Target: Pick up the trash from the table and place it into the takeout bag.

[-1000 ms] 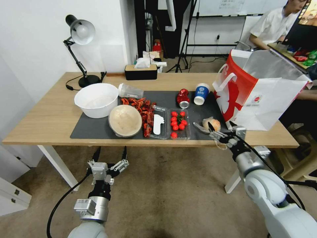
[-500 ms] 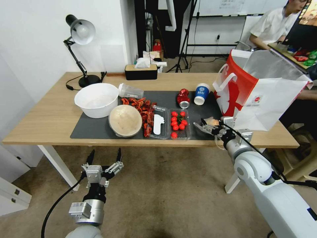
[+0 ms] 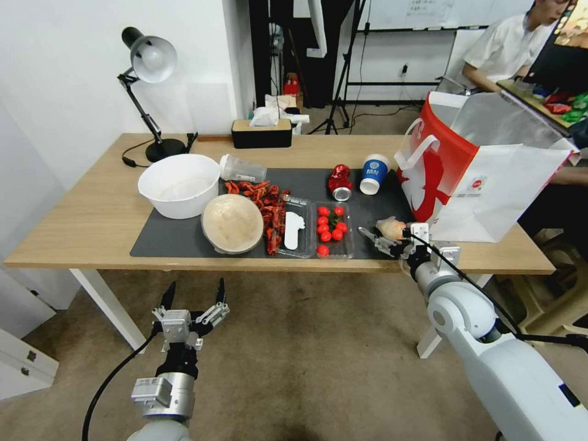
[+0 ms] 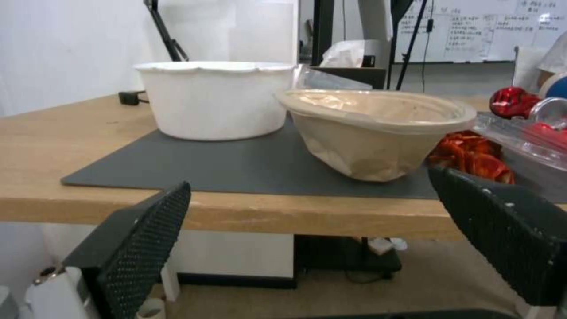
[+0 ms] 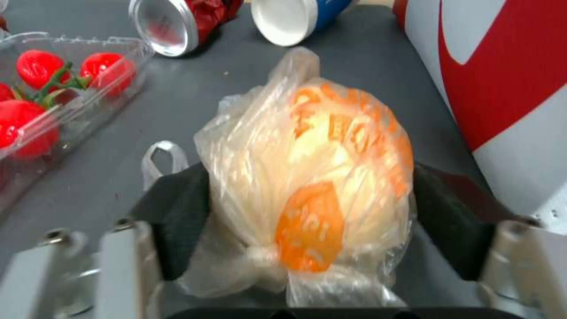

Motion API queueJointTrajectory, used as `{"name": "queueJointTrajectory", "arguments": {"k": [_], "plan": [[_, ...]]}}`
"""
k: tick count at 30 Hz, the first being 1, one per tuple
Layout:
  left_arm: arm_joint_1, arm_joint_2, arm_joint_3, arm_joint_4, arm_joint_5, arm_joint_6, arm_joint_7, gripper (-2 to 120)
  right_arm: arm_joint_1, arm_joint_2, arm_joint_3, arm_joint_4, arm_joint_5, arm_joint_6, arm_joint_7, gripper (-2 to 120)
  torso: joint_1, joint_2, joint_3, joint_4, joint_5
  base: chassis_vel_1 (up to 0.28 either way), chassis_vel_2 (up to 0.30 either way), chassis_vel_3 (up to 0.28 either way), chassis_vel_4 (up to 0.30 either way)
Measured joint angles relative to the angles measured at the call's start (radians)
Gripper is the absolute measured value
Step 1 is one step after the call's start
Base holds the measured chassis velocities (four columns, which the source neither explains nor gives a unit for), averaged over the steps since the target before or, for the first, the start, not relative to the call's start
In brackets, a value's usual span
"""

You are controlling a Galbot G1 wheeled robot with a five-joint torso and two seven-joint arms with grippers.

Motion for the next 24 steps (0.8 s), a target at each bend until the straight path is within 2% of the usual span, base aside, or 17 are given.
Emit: {"name": "queueJointTrajectory", "arguments": {"k": [2, 4, 8, 10, 12, 13, 14, 17, 21, 24], "plan": [[-0.001, 0.000, 0.000, 0.001, 0.000, 0.000, -0.001, 100, -0.002, 0.000, 0.001, 0.000, 0.002, -0.001, 0.001, 72, 0.000, 0.000, 0.000, 0.0000, -0.0001, 0.000, 0.000, 0.000, 0.000], [-0.001, 0.000, 0.001, 0.002, 0.000, -0.002, -0.007, 100, -0.004, -0.001, 0.004, 0.001, 0.006, -0.002, 0.006, 59, 0.000, 0.000, 0.000, 0.0001, -0.0001, 0.000, 0.000, 0.000, 0.000], [-0.001, 0.000, 0.004, 0.001, -0.001, -0.002, -0.010, 100, -0.007, -0.003, 0.005, 0.003, 0.010, -0.002, 0.011, 51, 0.000, 0.000, 0.000, 0.0001, -0.0001, 0.000, 0.000, 0.000, 0.000], [-0.003, -0.001, 0.005, 0.000, -0.002, -0.002, -0.011, 100, -0.011, -0.005, 0.008, 0.009, 0.011, -0.002, 0.012, 39, 0.000, 0.000, 0.000, 0.0001, 0.0000, 0.000, 0.000, 0.000, 0.000], [-0.003, -0.001, 0.006, 0.001, -0.002, -0.002, -0.011, 100, -0.014, -0.006, 0.010, 0.012, 0.011, -0.002, 0.012, 36, 0.000, 0.000, 0.000, 0.0001, 0.0000, 0.000, 0.000, 0.000, 0.000], [-0.002, 0.000, 0.007, 0.003, -0.003, -0.003, -0.011, 100, -0.019, -0.008, 0.014, 0.021, 0.011, -0.002, 0.012, 30, 0.000, 0.000, 0.000, 0.0000, 0.0001, 0.000, 0.000, 0.000, 0.000], [-0.002, 0.000, 0.007, 0.003, -0.003, -0.003, -0.011, 100, -0.019, -0.008, 0.014, 0.021, 0.011, -0.002, 0.012, 30, 0.000, 0.000, 0.000, 0.0000, 0.0001, 0.000, 0.000, 0.000, 0.000], [0.003, 0.000, 0.010, 0.004, -0.003, -0.007, -0.011, 100, -0.041, -0.025, 0.035, 0.057, 0.010, 0.002, 0.000, 17, 0.000, 0.000, 0.000, 0.0001, 0.0001, 0.000, 0.000, 0.000, 0.000], [0.005, 0.001, 0.010, 0.004, -0.005, -0.014, -0.011, 100, -0.059, -0.049, 0.064, 0.099, 0.002, 0.034, -0.023, 9, 0.000, 0.000, 0.000, 0.0000, 0.0000, 0.000, 0.000, 0.000, 0.000], [0.005, 0.002, 0.010, 0.003, -0.006, -0.018, -0.011, 100, -0.071, -0.073, 0.087, 0.136, -0.007, 0.046, -0.043, 8, 0.000, 0.000, 0.000, 0.0000, 0.0001, 0.000, 0.000, 0.000, 0.000]]}}
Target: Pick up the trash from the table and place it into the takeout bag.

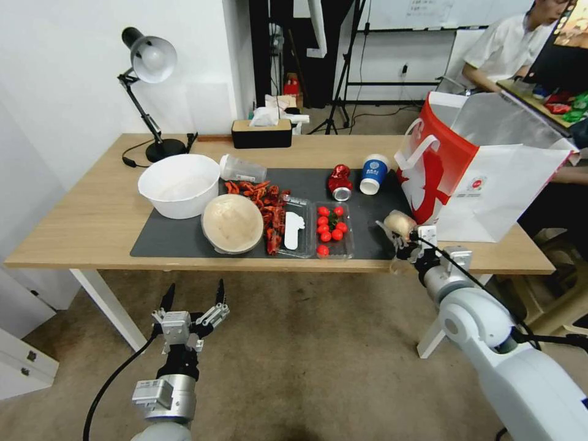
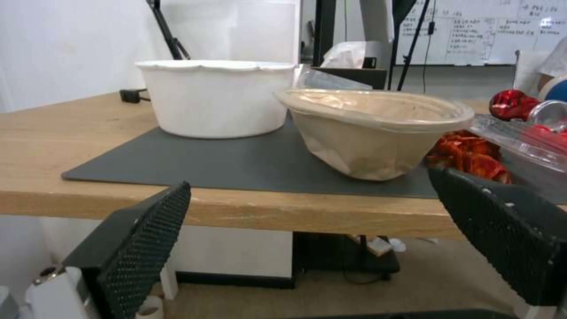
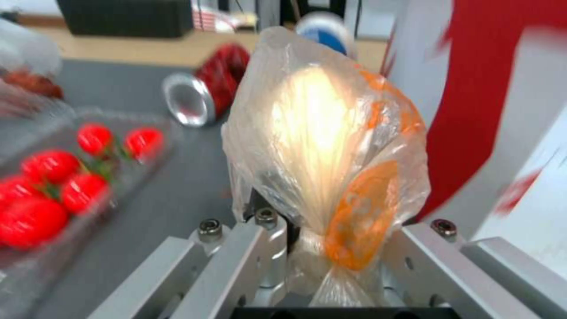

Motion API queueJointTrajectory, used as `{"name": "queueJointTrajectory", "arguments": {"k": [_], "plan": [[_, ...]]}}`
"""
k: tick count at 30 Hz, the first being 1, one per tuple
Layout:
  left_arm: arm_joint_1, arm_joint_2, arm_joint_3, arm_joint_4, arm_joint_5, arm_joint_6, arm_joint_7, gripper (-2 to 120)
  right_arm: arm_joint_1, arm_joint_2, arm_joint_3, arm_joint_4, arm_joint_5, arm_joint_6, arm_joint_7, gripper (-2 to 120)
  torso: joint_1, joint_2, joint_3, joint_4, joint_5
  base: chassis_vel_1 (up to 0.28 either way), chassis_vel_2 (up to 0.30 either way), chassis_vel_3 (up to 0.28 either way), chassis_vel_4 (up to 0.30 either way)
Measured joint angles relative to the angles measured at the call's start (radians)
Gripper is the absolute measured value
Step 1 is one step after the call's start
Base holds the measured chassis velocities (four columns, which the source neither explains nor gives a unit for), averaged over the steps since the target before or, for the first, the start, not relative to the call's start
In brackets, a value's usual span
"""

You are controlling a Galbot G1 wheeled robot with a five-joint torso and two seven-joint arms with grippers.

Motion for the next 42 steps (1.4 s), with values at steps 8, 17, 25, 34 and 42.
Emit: {"name": "queueJointTrajectory", "arguments": {"k": [8, 17, 25, 34, 42], "plan": [[0.006, 0.004, 0.000, -0.004, -0.001, -0.008, 0.002, 100, -0.012, -0.089, 0.083, 0.102, 0.002, 0.031, -0.082, 8, 0.000, 0.000, 0.000, 0.0000, -0.0001, 0.000, 0.000, 0.000, 0.000], [0.019, 0.006, 0.000, -0.008, -0.002, -0.013, 0.006, 100, 0.144, -0.207, 0.149, 0.150, 0.195, 0.100, -0.028, 8, 0.000, 0.000, 0.000, 0.0003, -0.0003, 0.000, 0.000, 0.000, 0.000], [0.028, 0.013, 0.000, -0.011, -0.006, -0.021, 0.010, 100, 0.259, -0.277, 0.168, 0.048, 0.309, 0.100, 0.026, 8, 0.000, 0.000, 0.000, 0.0000, 0.0000, 0.000, 0.000, 0.000, 0.000], [0.030, 0.024, 0.011, -0.011, -0.020, -0.013, 0.020, 100, 0.358, -0.315, 0.127, -0.136, 0.386, 0.100, 0.050, 8, 0.000, 0.000, 0.000, 0.0000, 0.0000, 0.000, 0.000, 0.000, 0.000], [0.033, 0.031, 0.009, -0.013, -0.020, -0.012, 0.020, 100, 0.378, -0.332, 0.118, -0.165, 0.384, 0.078, 0.071, 32, 0.000, 0.000, 0.000, 0.0001, -0.0002, 0.000, 0.000, 0.000, 0.000]]}}
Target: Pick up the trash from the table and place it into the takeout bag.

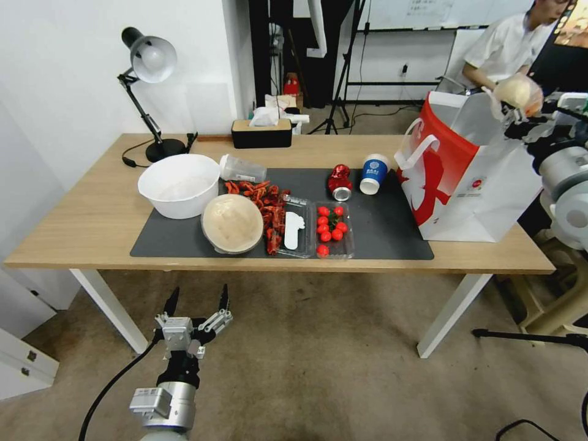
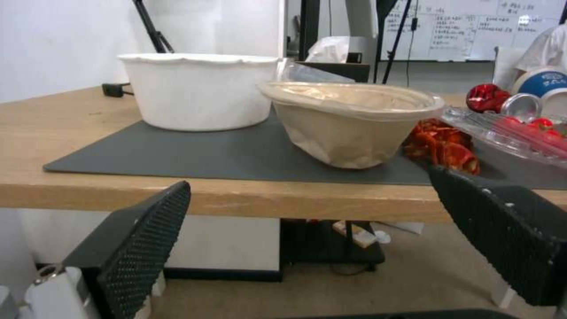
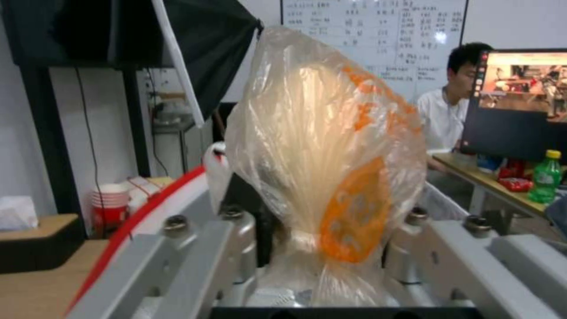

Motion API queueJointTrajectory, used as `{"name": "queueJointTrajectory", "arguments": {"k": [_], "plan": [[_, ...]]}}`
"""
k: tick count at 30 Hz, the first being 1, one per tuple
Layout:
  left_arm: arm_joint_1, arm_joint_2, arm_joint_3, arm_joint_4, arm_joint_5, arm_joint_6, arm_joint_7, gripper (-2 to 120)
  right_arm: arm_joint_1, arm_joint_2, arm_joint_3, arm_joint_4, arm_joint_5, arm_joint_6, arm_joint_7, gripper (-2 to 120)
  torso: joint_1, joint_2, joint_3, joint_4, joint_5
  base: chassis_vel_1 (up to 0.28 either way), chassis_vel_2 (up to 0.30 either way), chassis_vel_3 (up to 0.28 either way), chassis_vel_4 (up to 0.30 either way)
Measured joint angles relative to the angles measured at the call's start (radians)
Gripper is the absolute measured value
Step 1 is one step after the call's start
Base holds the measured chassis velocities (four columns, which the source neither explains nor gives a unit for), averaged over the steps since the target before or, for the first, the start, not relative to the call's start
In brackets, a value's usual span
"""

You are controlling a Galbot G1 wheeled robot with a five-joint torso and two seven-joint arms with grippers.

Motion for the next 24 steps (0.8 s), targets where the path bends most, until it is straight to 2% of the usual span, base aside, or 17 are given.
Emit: {"name": "queueJointTrajectory", "arguments": {"k": [2, 3, 5, 6, 11, 13, 15, 16, 18, 24], "plan": [[0.000, 0.000, 0.000, -0.002, 0.000, 0.000, 0.000, 100, -0.001, -0.002, 0.001, -0.001, 0.000, -0.004, 0.001, 35, 0.000, 0.000, 0.000, 0.0000, -0.0001, 0.000, 0.000, 0.000, 0.000], [-0.001, 0.002, -0.002, -0.006, 0.000, 0.000, -0.001, 100, -0.006, -0.007, 0.005, -0.003, 0.000, -0.018, 0.002, 43, 0.000, 0.000, 0.000, -0.0001, 0.0000, 0.000, 0.000, 0.000, 0.000], [-0.001, 0.004, -0.004, -0.007, 0.000, 0.001, -0.001, 100, -0.010, -0.012, 0.008, -0.007, -0.001, -0.026, 0.003, 51, 0.000, 0.000, 0.000, -0.0002, 0.0000, 0.000, 0.000, 0.000, 0.000], [-0.001, 0.004, -0.004, -0.007, 0.000, 0.001, -0.001, 100, -0.010, -0.012, 0.008, -0.007, -0.001, -0.026, 0.003, 51, 0.000, 0.000, 0.000, -0.0002, 0.0000, 0.000, 0.000, 0.000, 0.000], [0.001, 0.002, -0.002, -0.008, 0.000, 0.002, -0.002, 100, -0.031, -0.028, 0.027, -0.007, -0.001, -0.050, 0.002, 75, 0.000, 0.000, 0.000, -0.0002, 0.0000, 0.000, 0.000, 0.000, 0.000], [0.001, 0.001, -0.002, -0.009, 0.000, 0.002, -0.002, 100, -0.034, -0.029, 0.029, -0.006, -0.001, -0.051, 0.001, 76, 0.000, 0.000, 0.000, -0.0002, 0.0000, 0.000, 0.000, 0.000, 0.000], [0.001, 0.001, -0.001, -0.012, 0.000, 0.003, -0.002, 100, -0.046, -0.032, 0.038, -0.002, -0.001, -0.052, 0.000, 88, 0.000, 0.000, 0.000, -0.0001, 0.0000, 0.000, 0.000, 0.000, 0.000], [0.001, 0.001, -0.001, -0.012, 0.000, 0.003, -0.002, 100, -0.046, -0.032, 0.038, -0.002, -0.001, -0.052, 0.000, 88, 0.000, 0.000, 0.000, -0.0001, 0.0000, 0.000, 0.000, 0.000, 0.000], [0.001, 0.002, -0.001, -0.014, 0.000, 0.003, -0.002, 100, -0.051, -0.033, 0.042, -0.001, -0.001, -0.052, -0.002, 97, 0.000, 0.000, 0.000, -0.0001, 0.0000, 0.000, 0.000, 0.000, 0.000], [0.005, 0.005, -0.005, -0.021, 0.000, 0.004, -0.001, 100, -0.054, -0.023, 0.045, 0.011, 0.012, -0.039, -0.015, 100, 0.000, 0.000, 0.000, 0.0000, 0.0000, 0.000, 0.000, 0.000, 0.000]]}}
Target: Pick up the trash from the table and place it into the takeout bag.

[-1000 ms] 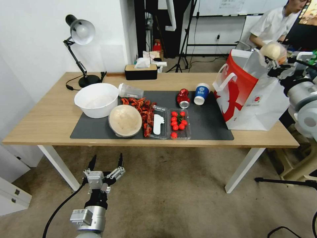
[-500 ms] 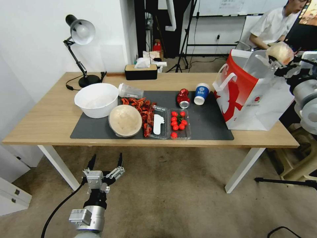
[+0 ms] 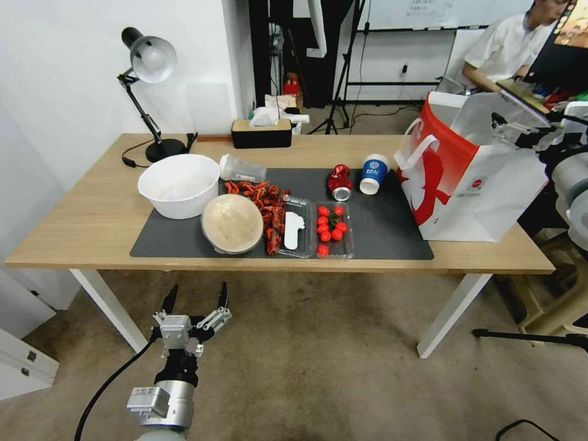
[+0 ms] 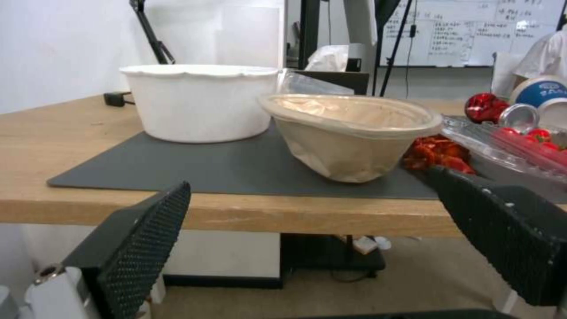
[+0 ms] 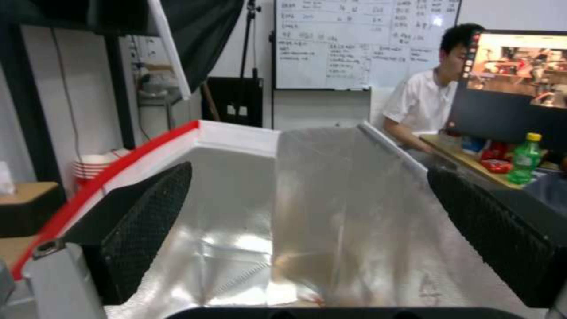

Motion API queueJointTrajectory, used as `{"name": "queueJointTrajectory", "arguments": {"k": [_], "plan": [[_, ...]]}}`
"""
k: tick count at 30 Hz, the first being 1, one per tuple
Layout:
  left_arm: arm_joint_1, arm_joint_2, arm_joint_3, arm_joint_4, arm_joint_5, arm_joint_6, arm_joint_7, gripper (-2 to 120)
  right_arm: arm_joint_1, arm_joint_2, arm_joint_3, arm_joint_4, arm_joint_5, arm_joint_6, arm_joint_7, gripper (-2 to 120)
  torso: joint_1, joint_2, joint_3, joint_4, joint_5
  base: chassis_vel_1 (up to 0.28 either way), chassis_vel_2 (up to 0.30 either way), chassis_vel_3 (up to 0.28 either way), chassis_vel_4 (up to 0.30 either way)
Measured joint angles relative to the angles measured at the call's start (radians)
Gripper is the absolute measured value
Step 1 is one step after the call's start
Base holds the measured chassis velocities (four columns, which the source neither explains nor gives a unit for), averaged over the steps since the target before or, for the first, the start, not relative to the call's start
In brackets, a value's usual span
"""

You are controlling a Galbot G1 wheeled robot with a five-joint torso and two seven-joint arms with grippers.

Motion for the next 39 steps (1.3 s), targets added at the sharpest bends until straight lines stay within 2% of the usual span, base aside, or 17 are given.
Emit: {"name": "queueJointTrajectory", "arguments": {"k": [1, 3, 8, 12, 16, 18, 22, 25, 26, 28, 29, 31, 33, 35, 39], "plan": [[0.000, 0.000, 0.000, 0.000, 0.000, 0.000, 0.000, 100, 0.000, 0.000, 0.000, 0.000, 0.000, 0.000, 0.000, 100, 0.000, 0.000, 0.000, 0.0000, 0.0000, 0.000, 0.000, 0.000, 0.000], [0.001, 0.001, -0.005, 0.000, 0.000, 0.000, -0.001, 100, -0.003, 0.004, 0.016, 0.027, 0.007, 0.069, -0.018, 100, 0.000, 0.000, 0.000, 0.0002, -0.0003, 0.000, 0.000, 0.000, 0.000], [0.003, -0.001, -0.010, 0.000, 0.002, 0.000, -0.001, 100, -0.036, 0.005, 0.050, 0.073, 0.007, 0.114, -0.046, 100, 0.000, 0.000, 0.000, 0.0000, -0.0001, 0.000, 0.000, 0.000, 0.000], [0.008, -0.002, -0.009, 0.000, 0.005, -0.003, 0.000, 100, -0.156, 0.030, 0.115, 0.199, 0.008, 0.145, -0.085, 100, 0.000, 0.000, 0.000, -0.0002, -0.0003, 0.000, 0.000, 0.000, 0.000], [0.006, -0.005, -0.005, 0.002, 0.005, -0.004, 0.000, 100, -0.244, 0.067, 0.133, 0.276, -0.007, 0.171, -0.102, 100, 0.000, 0.000, 0.000, 0.0000, -0.0001, 0.000, 0.000, 0.000, 0.000], [0.005, -0.009, -0.001, 0.005, 0.007, -0.005, 0.001, 100, -0.349, 0.115, 0.151, 0.345, -0.058, 0.209, -0.122, 100, 0.000, 0.000, 0.000, 0.0000, -0.0002, 0.000, 0.000, 0.000, 0.000], [0.006, -0.012, 0.001, 0.009, 0.007, -0.007, 0.002, 100, -0.435, 0.156, 0.169, 0.377, -0.121, 0.219, -0.152, 100, 0.000, 0.000, 0.000, 0.0001, -0.0003, 0.000, 0.000, 0.000, 0.000], [0.004, -0.014, 0.004, 0.020, 0.007, -0.010, 0.003, 100, -0.634, 0.265, 0.192, 0.402, -0.284, 0.305, -0.235, 100, 0.000, 0.000, 0.000, -0.0001, -0.0003, 0.000, 0.000, 0.000, 0.000], [0.004, -0.014, 0.004, 0.020, 0.007, -0.010, 0.003, 100, -0.634, 0.265, 0.192, 0.402, -0.284, 0.305, -0.235, 100, 0.000, 0.000, 0.000, -0.0001, -0.0003, 0.000, 0.000, 0.000, 0.000], [-0.001, -0.015, 0.008, 0.028, 0.007, -0.010, 0.004, 100, -0.731, 0.341, 0.187, 0.396, -0.358, 0.358, -0.268, 100, 0.000, 0.000, 0.000, -0.0004, 0.0001, 0.000, 0.000, 0.000, 0.000], [-0.001, -0.015, 0.008, 0.028, 0.007, -0.010, 0.004, 100, -0.731, 0.341, 0.187, 0.396, -0.358, 0.358, -0.268, 100, 0.000, 0.000, 0.000, -0.0004, 0.0001, 0.000, 0.000, 0.000, 0.000], [-0.006, -0.016, 0.015, 0.034, 0.007, -0.011, 0.005, 100, -0.789, 0.402, 0.172, 0.369, -0.416, 0.401, -0.301, 100, 0.000, 0.000, 0.000, -0.0003, -0.0002, 0.000, 0.000, 0.000, 0.000], [-0.007, -0.016, 0.016, 0.035, 0.007, -0.011, 0.005, 100, -0.798, 0.414, 0.168, 0.363, -0.426, 0.413, -0.307, 100, 0.000, 0.000, 0.000, -0.0002, 0.0002, 0.000, 0.000, 0.000, 0.000], [-0.013, -0.017, 0.022, 0.047, 0.008, -0.011, 0.005, 100, -0.827, 0.471, 0.146, 0.331, -0.469, 0.457, -0.329, 100, 0.000, 0.000, 0.000, -0.0001, -0.0003, 0.000, 0.000, 0.000, 0.000], [-0.015, -0.018, 0.023, 0.056, 0.008, -0.017, 0.005, 100, -0.840, 0.514, 0.124, 0.307, -0.496, 0.467, -0.338, 100, 0.000, 0.000, 0.000, 0.0000, -0.0001, 0.000, 0.000, 0.000, 0.000]]}}
